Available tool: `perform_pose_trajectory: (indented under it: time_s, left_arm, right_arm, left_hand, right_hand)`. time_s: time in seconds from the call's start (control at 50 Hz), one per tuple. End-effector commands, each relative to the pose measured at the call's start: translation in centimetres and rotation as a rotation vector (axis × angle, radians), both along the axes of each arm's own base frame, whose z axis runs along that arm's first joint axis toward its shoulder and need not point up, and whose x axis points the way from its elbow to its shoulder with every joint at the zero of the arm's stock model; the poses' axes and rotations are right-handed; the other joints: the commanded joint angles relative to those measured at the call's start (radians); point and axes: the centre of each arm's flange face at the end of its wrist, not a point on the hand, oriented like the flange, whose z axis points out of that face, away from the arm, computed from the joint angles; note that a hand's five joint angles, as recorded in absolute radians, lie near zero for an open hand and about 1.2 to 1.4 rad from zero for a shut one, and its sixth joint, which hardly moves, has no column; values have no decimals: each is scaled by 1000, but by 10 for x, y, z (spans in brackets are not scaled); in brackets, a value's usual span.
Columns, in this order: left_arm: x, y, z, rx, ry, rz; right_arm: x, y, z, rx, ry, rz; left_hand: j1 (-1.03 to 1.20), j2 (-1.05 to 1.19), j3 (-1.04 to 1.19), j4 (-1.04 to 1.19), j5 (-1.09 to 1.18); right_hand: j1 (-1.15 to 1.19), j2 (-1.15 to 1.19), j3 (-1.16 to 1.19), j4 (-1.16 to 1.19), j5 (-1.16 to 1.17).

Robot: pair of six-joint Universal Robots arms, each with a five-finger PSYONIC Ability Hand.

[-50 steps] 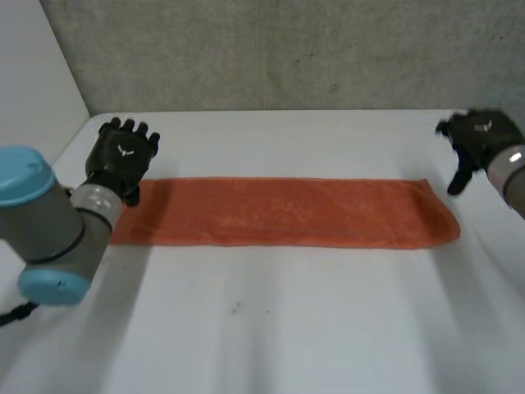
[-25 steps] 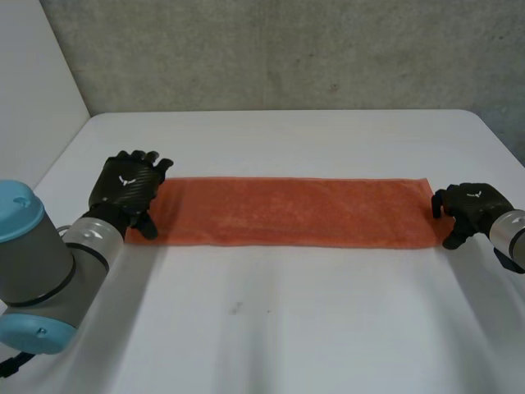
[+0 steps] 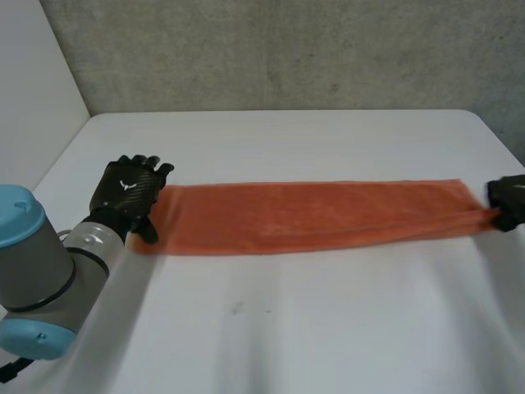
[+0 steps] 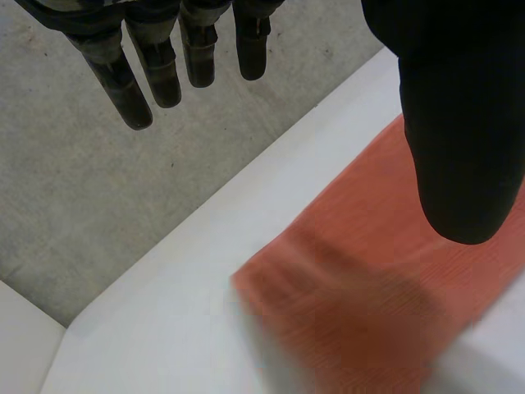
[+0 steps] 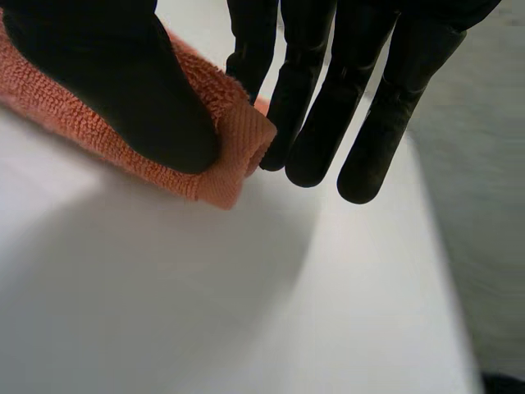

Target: Fold the laundry

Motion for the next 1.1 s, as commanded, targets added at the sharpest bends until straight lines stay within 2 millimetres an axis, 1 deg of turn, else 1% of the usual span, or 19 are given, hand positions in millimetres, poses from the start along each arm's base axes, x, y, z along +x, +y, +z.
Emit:
perform_pose_trajectory:
  time_s: [0.02,0.16,0.24,0.26,0.32,0.36,0.38,0.44,0.46,0.52,0.56,0.62,0.7,0.74,0.82,0.88,0.94,1.04,1.1]
  left_arm:
    - [1,1,0,0,0,3]
    - [2,2,-1,5,-2,6]
    - [2,2,0,2,-1,6]
    - [2,2,0,2,-1,6]
    - [2,3,0,2,-1,5]
    - [2,3,1,0,0,5]
    - [2,3,1,-1,0,6]
    - [2,3,2,-4,1,6]
    - [2,3,3,-4,1,8]
    - [3,2,3,-6,1,11]
    - [3,1,3,-6,1,12]
    - [3,2,2,-3,0,11]
    - [3,4,1,3,-1,6]
    - [2,5,1,3,-1,2]
    - [1,6,1,2,-1,-3]
    - [0,5,1,0,0,-5]
    - [-6,6,5,-17,7,-24]
    - [-26,13,14,-50,19,-89]
    - [-35,16,18,-65,24,-117]
  right_arm:
    - [-77,-30,30,-110,257,-200]
    - [-71,-40,55,-194,329,-177]
    - [-16,-35,77,-273,241,-71]
    - [15,-29,86,-310,210,-4]
    - [65,-14,96,-355,173,121]
    - [131,14,102,-407,136,314]
    - [132,14,102,-407,136,315]
    - [207,65,102,-449,81,565]
    - [207,65,102,-449,81,566]
    - [271,122,75,-433,35,809]
    - [280,131,67,-424,31,847]
    - [312,177,24,-359,62,1002]
    - [320,193,-4,-336,132,1051]
    - [318,190,-5,-337,147,1035]
    - [311,182,1,-328,153,972]
    - [297,170,29,-332,122,846]
    - [262,144,48,-275,43,665]
    - [200,121,47,-103,-103,441]
    - [178,119,37,-29,-138,379]
  left_hand:
    - [-23,-26,-38,-30,-44]
    - [-23,-26,-38,-30,-44]
    - [-23,-26,-38,-30,-44]
    - [-23,-26,-38,-30,-44]
    - [-23,-26,-38,-30,-44]
    - [-23,-26,-38,-30,-44]
    - [-23,-26,-38,-30,-44]
    - [-23,-26,-38,-30,-44]
    - [-23,-26,-38,-30,-44]
    - [-23,-26,-38,-30,-44]
    - [-23,-26,-38,-30,-44]
    - [-23,-26,-38,-30,-44]
    - [-23,-26,-38,-30,-44]
    - [-23,-26,-38,-30,-44]
    - [-23,-26,-38,-30,-44]
    - [-23,-26,-38,-30,-44]
    - [-23,-26,-38,-30,-44]
    - [-23,-26,-38,-30,-44]
    - [-23,-26,-38,-30,-44]
  right_hand:
    - [452,227,219,208,256]
    - [452,227,219,208,256]
    - [452,227,219,208,256]
    - [452,227,219,208,256]
    - [452,227,219,208,256]
    - [452,227,219,208,256]
    - [452,227,219,208,256]
    - [452,227,219,208,256]
    - [452,227,219,208,256]
    - [452,227,219,208,256]
    - [452,227,219,208,256]
    - [452,227,219,208,256]
    - [398,173,165,154,202]
    - [-268,-492,-501,-512,-464]
    - [-770,-994,-1003,-1014,-966]
    - [-770,-994,-1003,-1014,-966]
    - [-770,-994,-1003,-1014,-966]
    - [-770,-994,-1003,-1014,-966]
    - [-770,-994,-1003,-1014,-966]
